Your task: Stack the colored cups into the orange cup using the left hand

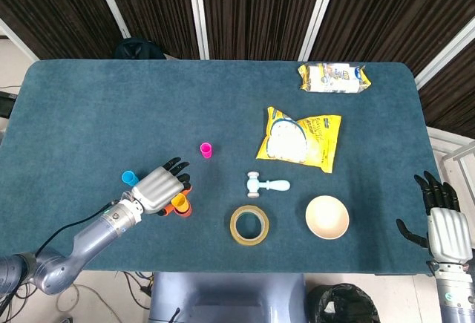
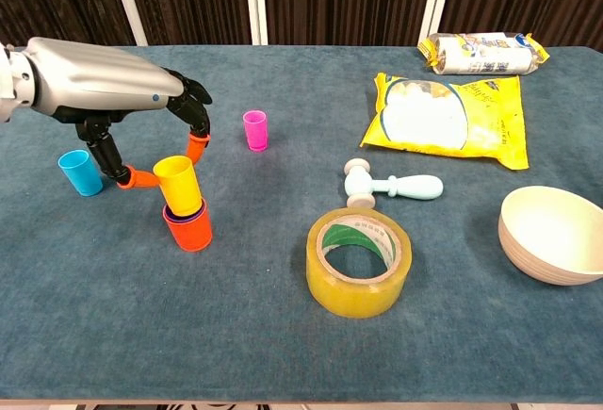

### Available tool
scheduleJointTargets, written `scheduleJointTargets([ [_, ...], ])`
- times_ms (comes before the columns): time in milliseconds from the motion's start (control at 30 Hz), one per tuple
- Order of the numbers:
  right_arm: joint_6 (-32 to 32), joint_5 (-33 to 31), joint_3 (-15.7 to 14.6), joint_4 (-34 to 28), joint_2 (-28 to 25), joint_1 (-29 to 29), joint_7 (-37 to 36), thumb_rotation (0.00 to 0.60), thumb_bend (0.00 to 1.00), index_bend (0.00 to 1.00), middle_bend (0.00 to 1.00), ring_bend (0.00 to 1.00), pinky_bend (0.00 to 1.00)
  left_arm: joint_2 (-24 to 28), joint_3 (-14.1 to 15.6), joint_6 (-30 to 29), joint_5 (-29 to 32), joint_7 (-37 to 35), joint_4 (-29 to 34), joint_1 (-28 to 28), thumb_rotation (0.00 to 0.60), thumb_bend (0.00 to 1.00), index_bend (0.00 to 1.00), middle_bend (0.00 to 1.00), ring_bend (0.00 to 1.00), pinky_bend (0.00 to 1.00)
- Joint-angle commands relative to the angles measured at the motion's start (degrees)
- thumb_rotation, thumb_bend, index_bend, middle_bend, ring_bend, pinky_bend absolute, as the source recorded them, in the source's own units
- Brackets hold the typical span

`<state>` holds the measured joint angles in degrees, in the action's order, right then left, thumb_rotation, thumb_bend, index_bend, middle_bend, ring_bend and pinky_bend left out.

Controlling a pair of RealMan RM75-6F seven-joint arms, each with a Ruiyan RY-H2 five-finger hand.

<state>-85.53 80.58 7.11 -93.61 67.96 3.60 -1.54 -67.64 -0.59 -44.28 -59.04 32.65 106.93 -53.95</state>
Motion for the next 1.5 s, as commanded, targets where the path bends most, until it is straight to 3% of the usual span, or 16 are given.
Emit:
scheduleJointTargets([
  [33,-0.02,-0.02,0.02,-0.02,-0.02,-0.01,-0.05,0.6,0.32,0.1,0.05,0.1,0.0,-0.56,0.26,-0.11,0.19,0.57,-0.45,-0.22,0.6,0.31,0.44,0.25,0.0,0.06],
  [233,-0.03,-0.12,0.12,-0.03,-0.05,-0.02,-0.15,0.6,0.32,0.1,0.05,0.1,0.0,-1.68,0.93,0.07,1.52,1.98,-0.95,-0.98,0.6,0.31,0.4,0.24,0.0,0.06],
  [467,-0.14,-0.22,0.22,-0.11,-0.18,-0.1,-0.26,0.6,0.32,0.1,0.05,0.1,0.0,-1.94,1.71,0.34,2.96,3.61,-0.63,-2.06,0.6,0.25,0.25,0.23,0.0,0.05],
  [733,-0.17,-0.31,0.27,-0.27,-0.26,-0.15,-0.32,0.6,0.32,0.1,0.04,0.1,0.0,-0.42,2.01,-2.13,3.4,4.19,0.42,-1.68,0.6,0.2,0.16,0.22,0.0,0.05],
  [1033,-0.3,-0.28,0.28,-0.38,-0.23,-0.2,-0.18,0.6,0.32,0.1,0.05,0.1,0.0,4.3,2.82,-7.25,-0.15,-2.91,0.3,3.86,0.6,0.19,0.15,0.22,0.0,0.05],
  [1233,-0.04,-0.1,0.01,-0.38,0.06,-0.09,0.46,0.6,0.32,0.1,0.05,0.1,0.0,6.26,5.16,-9.66,-3.36,-7.17,-3.3,8.37,0.6,0.19,0.18,0.22,0.0,0.06],
  [1500,0.54,-0.23,-0.26,-0.09,0.72,0.14,1.51,0.6,0.32,0.1,0.05,0.1,0.0,3.86,5.2,-11.14,-5.23,-11.59,-12.31,11.83,0.6,0.19,0.2,0.23,0.0,0.06],
])
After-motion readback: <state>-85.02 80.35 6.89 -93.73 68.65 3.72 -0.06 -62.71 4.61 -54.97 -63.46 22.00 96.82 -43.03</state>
